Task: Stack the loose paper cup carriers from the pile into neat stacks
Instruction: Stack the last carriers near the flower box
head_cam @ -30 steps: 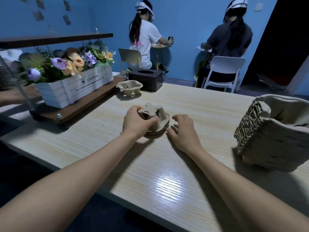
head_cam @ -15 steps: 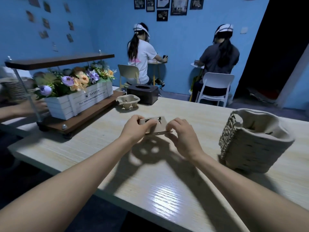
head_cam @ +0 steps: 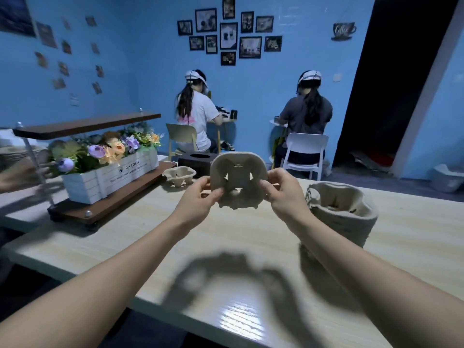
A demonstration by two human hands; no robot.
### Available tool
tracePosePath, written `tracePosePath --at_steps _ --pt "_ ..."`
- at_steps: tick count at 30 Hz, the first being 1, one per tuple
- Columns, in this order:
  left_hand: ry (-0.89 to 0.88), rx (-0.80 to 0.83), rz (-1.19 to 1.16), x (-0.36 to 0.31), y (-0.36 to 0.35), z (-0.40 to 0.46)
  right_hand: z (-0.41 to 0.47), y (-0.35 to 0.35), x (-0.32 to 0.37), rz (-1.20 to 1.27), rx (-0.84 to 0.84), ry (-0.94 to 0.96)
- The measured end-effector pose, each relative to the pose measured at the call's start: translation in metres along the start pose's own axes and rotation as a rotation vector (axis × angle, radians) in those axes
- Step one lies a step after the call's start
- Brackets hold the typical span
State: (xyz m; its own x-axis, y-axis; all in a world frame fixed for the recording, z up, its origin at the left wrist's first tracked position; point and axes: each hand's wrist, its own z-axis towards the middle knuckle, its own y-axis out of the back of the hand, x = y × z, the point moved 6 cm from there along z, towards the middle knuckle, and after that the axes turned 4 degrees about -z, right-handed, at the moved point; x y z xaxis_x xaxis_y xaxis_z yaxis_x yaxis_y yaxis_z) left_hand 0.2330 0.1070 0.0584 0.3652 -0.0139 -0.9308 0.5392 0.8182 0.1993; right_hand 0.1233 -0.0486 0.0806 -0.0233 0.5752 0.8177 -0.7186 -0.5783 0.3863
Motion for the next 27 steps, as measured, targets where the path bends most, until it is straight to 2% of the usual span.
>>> tracePosePath --at_steps 3,7,13,17,21,24,27 --pt "-0.034 -0.004 -0.001 -0.015 -0.007 -0.002 -0.002 0.018 0.004 0.007 -0.018 -0.062" --pt "0.013 0.022 -0.078 -0.018 -0.016 -0.007 -0.010 0.027 0.002 0.018 0.031 -0.153" --pt "0.040 0.014 -0.019 -0.019 -0.013 -0.010 -0.013 0.026 0.004 -0.174 0.043 -0.178" --pt "0.046 -0.021 -0.039 -0.022 -0.007 -0.006 -0.012 0.021 0.009 -0.127 0.084 -0.170" --pt "0.168 -0.096 -0.318 -0.019 -0.004 -0.009 -0.012 0.029 0.007 0.029 0.039 -0.275" --pt "0.272 -0.046 -0.416 -0.018 -0.014 -0.016 -0.011 0.039 0.008 0.151 -0.035 -0.327" --pt "0.236 -0.006 -0.387 -0.029 -0.028 -0.018 -0.014 0.044 0.011 0.212 -0.060 -0.342"
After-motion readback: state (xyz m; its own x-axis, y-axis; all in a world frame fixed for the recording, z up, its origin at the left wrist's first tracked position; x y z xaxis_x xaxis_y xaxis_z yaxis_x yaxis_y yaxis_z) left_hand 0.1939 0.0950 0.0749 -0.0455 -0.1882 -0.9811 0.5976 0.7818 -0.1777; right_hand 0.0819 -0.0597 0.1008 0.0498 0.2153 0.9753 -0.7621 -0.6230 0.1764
